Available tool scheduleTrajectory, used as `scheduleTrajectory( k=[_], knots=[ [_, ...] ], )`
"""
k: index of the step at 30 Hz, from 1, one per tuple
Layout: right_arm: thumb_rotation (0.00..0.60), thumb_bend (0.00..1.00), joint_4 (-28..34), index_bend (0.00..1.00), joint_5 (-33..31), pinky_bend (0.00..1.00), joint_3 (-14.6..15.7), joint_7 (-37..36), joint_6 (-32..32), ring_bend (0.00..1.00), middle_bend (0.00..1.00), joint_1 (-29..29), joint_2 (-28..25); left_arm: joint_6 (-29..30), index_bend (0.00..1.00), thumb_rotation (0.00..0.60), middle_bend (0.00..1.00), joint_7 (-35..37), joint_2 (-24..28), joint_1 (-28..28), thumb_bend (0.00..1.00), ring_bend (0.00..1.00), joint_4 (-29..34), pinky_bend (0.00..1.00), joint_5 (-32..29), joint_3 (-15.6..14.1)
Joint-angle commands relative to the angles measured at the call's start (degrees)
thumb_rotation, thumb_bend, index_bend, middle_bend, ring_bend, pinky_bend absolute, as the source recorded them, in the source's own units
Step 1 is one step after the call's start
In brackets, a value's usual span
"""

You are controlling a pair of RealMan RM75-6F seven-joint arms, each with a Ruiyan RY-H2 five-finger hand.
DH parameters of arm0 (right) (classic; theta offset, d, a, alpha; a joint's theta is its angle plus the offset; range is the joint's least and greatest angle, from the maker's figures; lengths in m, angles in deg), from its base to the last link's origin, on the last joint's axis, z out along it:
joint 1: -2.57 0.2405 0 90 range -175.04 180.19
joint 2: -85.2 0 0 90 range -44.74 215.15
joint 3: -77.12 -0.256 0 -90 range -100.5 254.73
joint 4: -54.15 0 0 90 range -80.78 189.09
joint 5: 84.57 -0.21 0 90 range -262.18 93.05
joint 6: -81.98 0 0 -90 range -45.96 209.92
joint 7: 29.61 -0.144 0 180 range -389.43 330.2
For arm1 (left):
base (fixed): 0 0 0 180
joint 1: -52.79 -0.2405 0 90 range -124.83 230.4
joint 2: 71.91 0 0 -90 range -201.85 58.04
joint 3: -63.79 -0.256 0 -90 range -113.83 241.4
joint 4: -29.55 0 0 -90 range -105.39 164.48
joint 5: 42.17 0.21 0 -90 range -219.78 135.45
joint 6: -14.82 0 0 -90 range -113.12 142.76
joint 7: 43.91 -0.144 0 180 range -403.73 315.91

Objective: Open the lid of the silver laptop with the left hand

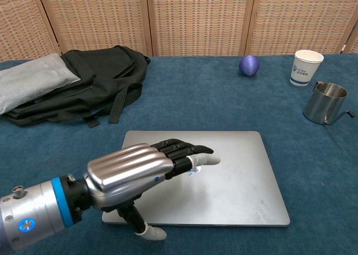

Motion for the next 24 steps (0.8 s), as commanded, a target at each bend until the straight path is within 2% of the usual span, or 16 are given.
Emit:
scheduleTrajectory(
  k=[1, 12, 16, 24],
  knots=[
    [0.600, 0.00, 0.02, 0.00, -0.15, 0.00, -0.08, -0.30, -0.05, 0.00, 0.00, 0.02, -0.10, -1.38, 0.00, 0.600, 0.00, -1.65, -2.06, 1.41, 0.03, 0.00, -1.40, 0.00, -1.25, 0.72],
    [0.600, 0.00, 0.37, 0.00, -0.35, 0.00, -0.15, -2.38, -0.10, 0.00, 0.00, 0.01, -0.92, -2.44, 0.00, 0.600, 0.00, -5.16, -6.19, 3.71, 0.05, 0.00, -4.45, 0.00, -4.37, 1.78],
    [0.600, 0.00, 0.43, 0.00, -0.42, 0.00, -0.19, -2.81, -0.09, 0.00, 0.00, 0.02, -1.14, -2.37, 0.00, 0.600, 0.00, -5.90, -6.86, 4.21, 0.09, 0.00, -4.74, 0.00, -5.60, 1.93],
    [0.600, 0.00, 0.49, 0.00, -0.44, 0.00, -0.23, -3.15, -0.04, 0.00, 0.00, 0.03, -1.32, -2.90, 0.00, 0.600, 0.00, -7.55, -7.18, 5.02, 0.09, 0.00, -4.49, 0.00, -7.67, 2.50]
  ],
)
